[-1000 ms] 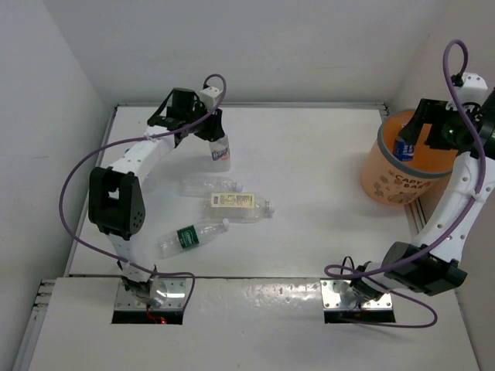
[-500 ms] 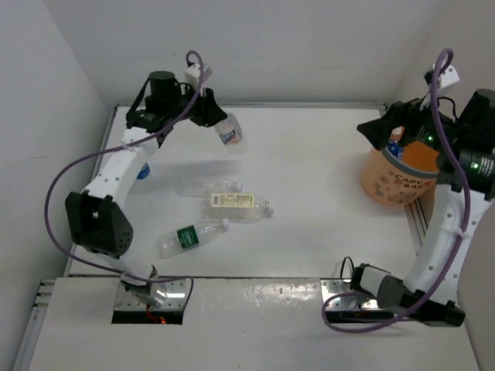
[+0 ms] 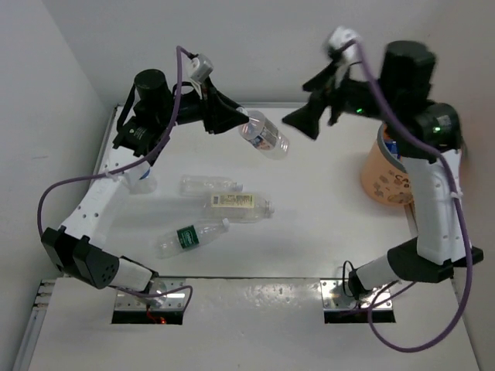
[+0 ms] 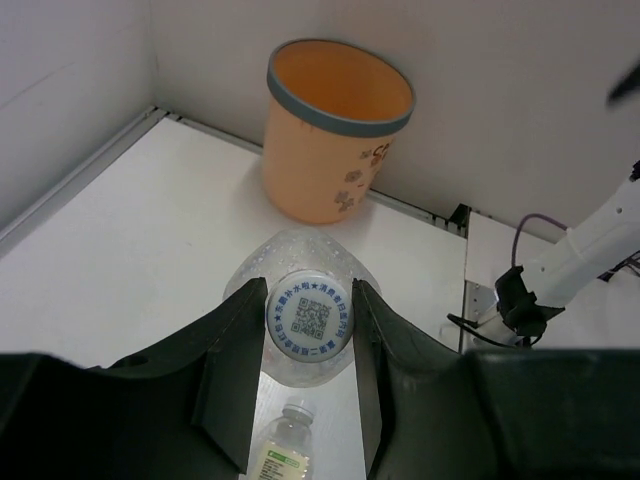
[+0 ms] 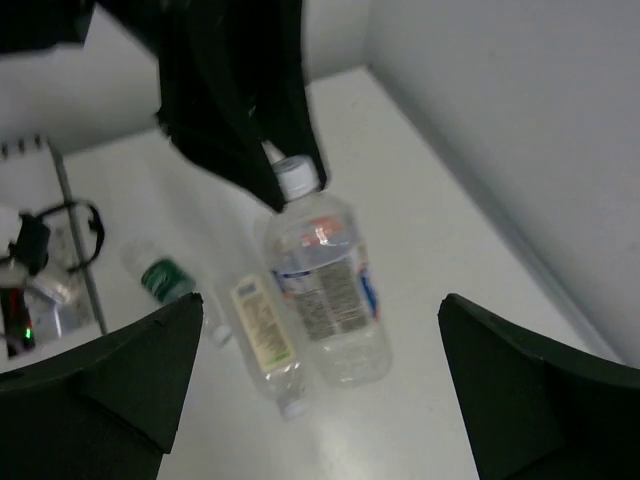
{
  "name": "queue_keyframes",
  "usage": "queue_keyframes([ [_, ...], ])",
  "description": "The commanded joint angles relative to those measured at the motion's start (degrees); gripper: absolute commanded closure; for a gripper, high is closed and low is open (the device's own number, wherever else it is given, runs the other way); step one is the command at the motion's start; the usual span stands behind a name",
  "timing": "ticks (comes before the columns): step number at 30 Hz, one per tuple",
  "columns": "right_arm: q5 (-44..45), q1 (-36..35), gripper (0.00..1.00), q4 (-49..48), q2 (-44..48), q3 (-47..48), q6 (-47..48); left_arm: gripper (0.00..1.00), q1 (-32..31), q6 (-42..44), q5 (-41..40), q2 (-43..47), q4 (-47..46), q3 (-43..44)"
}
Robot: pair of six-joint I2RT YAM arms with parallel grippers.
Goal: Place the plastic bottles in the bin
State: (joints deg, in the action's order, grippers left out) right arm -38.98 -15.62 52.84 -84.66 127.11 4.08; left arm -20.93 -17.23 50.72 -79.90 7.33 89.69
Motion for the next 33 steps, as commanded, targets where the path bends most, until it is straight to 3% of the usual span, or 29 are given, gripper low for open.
queue_keyframes([
  [1,22.3,-15.86,0.0,10.71,0.02,-4.29,12.34,1.0,-0.6,-2.54,2.81,-0.7,-3.29,0.57],
  [5,40.1,-25.86,0.0,8.24,-2.24,-8.11,15.7,1.0,-1.83,-2.54,2.81,-1.23,-3.29,1.19],
  [12,48.12,-29.65,0.0,4.92,-7.01,-3.97,14.47,1.0,-3.42,-2.01,3.86,-1.23,-3.29,0.13],
  [22,45.49,-27.8,0.0,3.32,-4.98,-10.21,12.98,1.0,-3.95,-2.72,5.79,0.44,-3.9,-1.45],
  [31,36.0,-26.22,0.12,6.66,-7.27,-11.18,12.8,1.0,-3.95,-9.57,9.83,1.58,-9.96,-3.29],
  [33,34.85,-25.78,0.18,6.66,-7.71,-10.92,12.45,1.0,-3.95,-9.57,9.84,1.59,-9.97,-4.0],
])
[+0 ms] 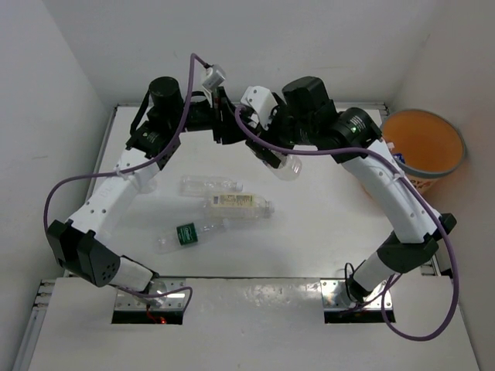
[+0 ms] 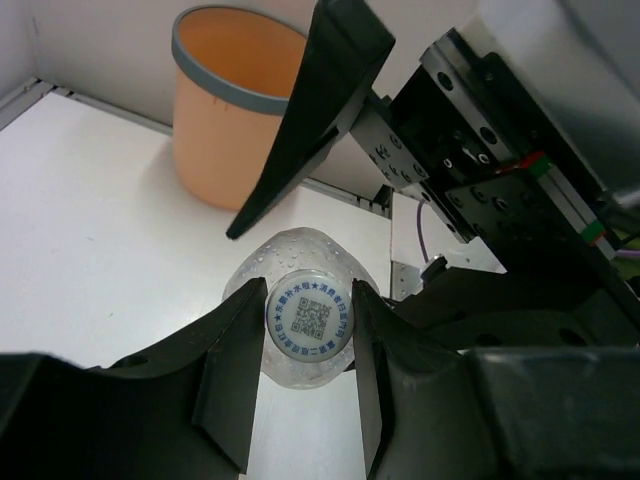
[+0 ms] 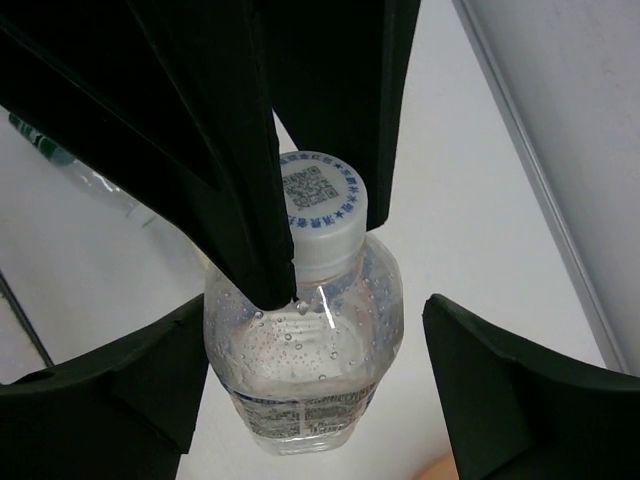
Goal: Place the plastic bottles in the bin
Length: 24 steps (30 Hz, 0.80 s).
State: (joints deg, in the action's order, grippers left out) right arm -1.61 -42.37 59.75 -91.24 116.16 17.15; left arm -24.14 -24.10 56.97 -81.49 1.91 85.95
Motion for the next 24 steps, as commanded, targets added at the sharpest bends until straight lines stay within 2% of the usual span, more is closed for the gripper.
queue_keyframes([
  [1,-2.61,1.5,0.21,-0.42,-1.31,0.38,-0.71,1.0,-0.73,-3.23,3.59,3.71,-4.55,-0.78],
  [4,-3.93,2.46,0.34,-0.24,-1.66,1.26,-0.97,1.0,-0.73,-3.24,4.11,3.71,-5.08,-0.79],
  [6,-4.54,3.08,0.47,0.19,-1.66,1.44,-0.71,0.9,-0.2,-3.24,4.11,3.71,-5.08,-0.79],
  [7,-4.63,3.08,0.55,0.72,-1.48,1.44,-0.45,0.64,0.32,-4.02,4.11,3.71,-5.77,-0.79],
  [8,-4.81,3.95,0.69,0.81,-1.31,1.35,-0.45,0.39,1.37,-5.33,3.5,3.71,-5.78,-0.79],
  [10,-4.81,4.92,0.79,0.73,-0.17,1.18,-0.97,0.03,2.86,-6.14,2.1,3.71,-5.78,-0.79],
  [13,-5.07,10.54,0.83,-0.33,2.46,2.14,-3.25,0.0,7.17,-5.62,-1.42,3.71,-2.18,0.62],
  [17,-4.02,23.98,0.9,-5.42,6.86,0.92,-7.56,0.0,14.81,-1.67,-5.19,1.96,3.17,5.35],
  [20,-0.77,34.35,0.93,-13.75,10.81,-2.86,-9.5,0.0,20.7,1.77,-7.66,0.2,9.41,9.4],
  [21,-0.24,41.51,0.93,-15.43,12.04,-3.22,-10.89,0.0,23.32,2.9,-8.19,0.19,11.6,9.93],
  [22,-0.59,44.62,0.94,-16.93,12.23,-3.57,-11.52,0.0,24.39,3.79,-6.8,-1.37,13.62,9.94],
  [23,-1.03,51.96,0.94,-18.42,12.75,-4.7,-12.22,0.0,25.45,4.66,-5.57,-2.08,17.39,10.63],
  [24,-3.38,54.47,0.94,-19.13,12.84,-5.06,-13.09,0.0,27.2,5.37,-5.55,-2.61,19.16,10.64],
])
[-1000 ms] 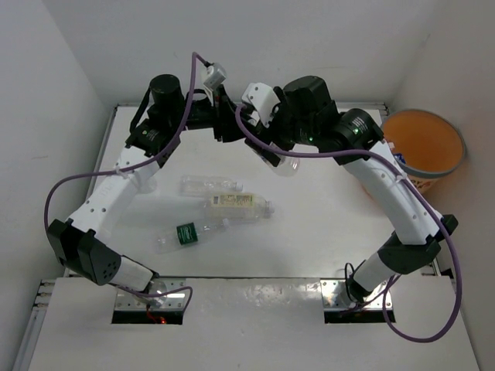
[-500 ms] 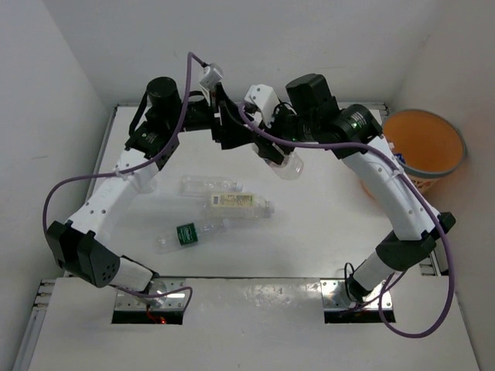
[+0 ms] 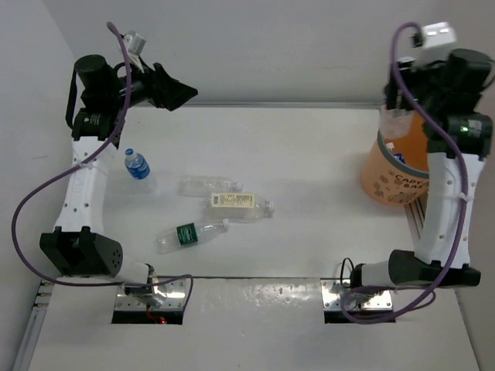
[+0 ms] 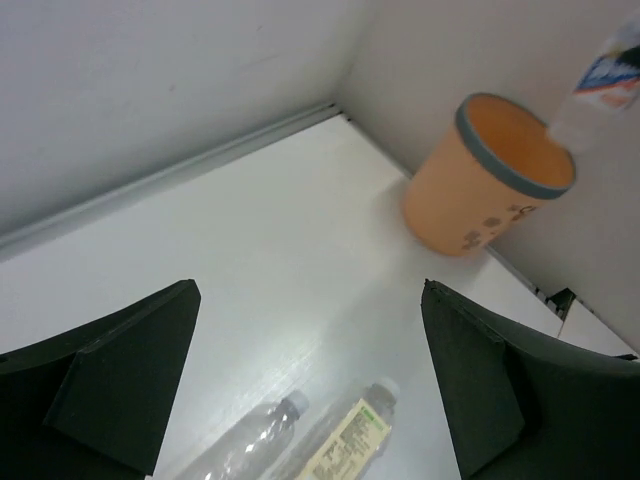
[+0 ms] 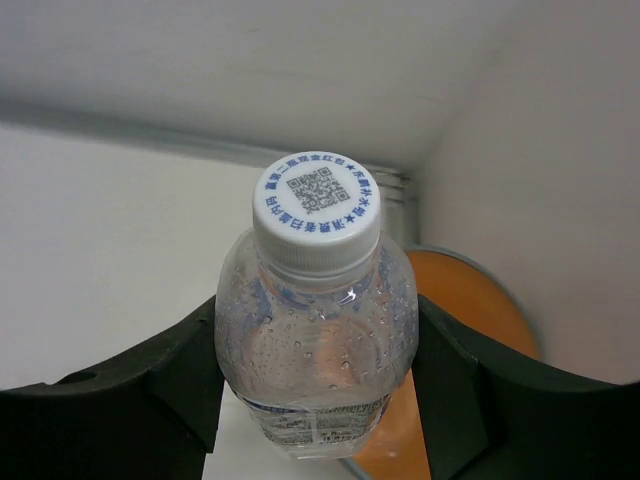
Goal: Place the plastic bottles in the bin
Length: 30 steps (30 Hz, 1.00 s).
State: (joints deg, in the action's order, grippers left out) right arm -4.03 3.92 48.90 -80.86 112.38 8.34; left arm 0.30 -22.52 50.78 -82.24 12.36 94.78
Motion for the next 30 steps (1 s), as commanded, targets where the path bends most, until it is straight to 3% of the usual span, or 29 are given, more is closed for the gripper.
queue_keyframes([
  [1,-1.67,10.12,0.94,-9.52,2.29,-1.37,-6.3,0.0,3.56,3.8,0.63,-1.87,10.13,1.11],
  [2,-4.12,15.88,0.94,-9.53,1.07,-0.85,-6.66,0.0,5.4,4.41,0.63,-2.4,11.62,-0.46],
  [6,-8.09,25.58,0.94,-9.18,-2.37,0.47,-9.81,0.0,9.97,10.18,-5.06,0.22,15.92,-2.06],
  [7,-9.4,28.22,0.94,-9.09,-2.72,0.13,-10.18,0.0,10.6,12.22,-9.87,0.76,17.59,-2.06],
  [11,-12.66,33.34,0.94,-9.09,-6.06,-1.63,-10.8,0.0,13.59,20.31,-21.5,1.47,26.03,2.06],
  [15,-13.28,35.45,0.92,-9.27,-8.43,-4.44,-10.98,0.0,17.98,25.33,-24.51,0.94,33.16,5.76],
  [16,-13.28,35.63,0.89,-9.27,-9.05,-5.06,-10.63,0.0,19.03,26.03,-24.51,0.94,34.12,5.76],
  [19,-13.37,35.54,0.49,-9.62,-10.02,-6.2,-10.19,0.0,22.81,29.11,-22.66,0.15,37.38,7.08],
  [20,-13.28,35.19,0.29,-9.79,-10.02,-6.47,-10.1,0.0,24.91,30.59,-21.01,-0.38,39.82,8.82],
  [24,-11.71,33.78,0.13,-10.06,-9.58,-6.73,-9.48,0.0,30.8,37.1,-12.5,-6.43,50.09,14.35],
  [28,-11.52,32.12,0.09,-8.39,-8.53,-5.07,-9.04,0.0,33.02,49.21,-7.37,-11.62,60.75,16.75],
  [30,-12.05,31.07,0.08,-7.25,-7.82,-4.37,-8.78,0.0,33.54,55.36,-6.66,-11.11,62.0,12.39],
])
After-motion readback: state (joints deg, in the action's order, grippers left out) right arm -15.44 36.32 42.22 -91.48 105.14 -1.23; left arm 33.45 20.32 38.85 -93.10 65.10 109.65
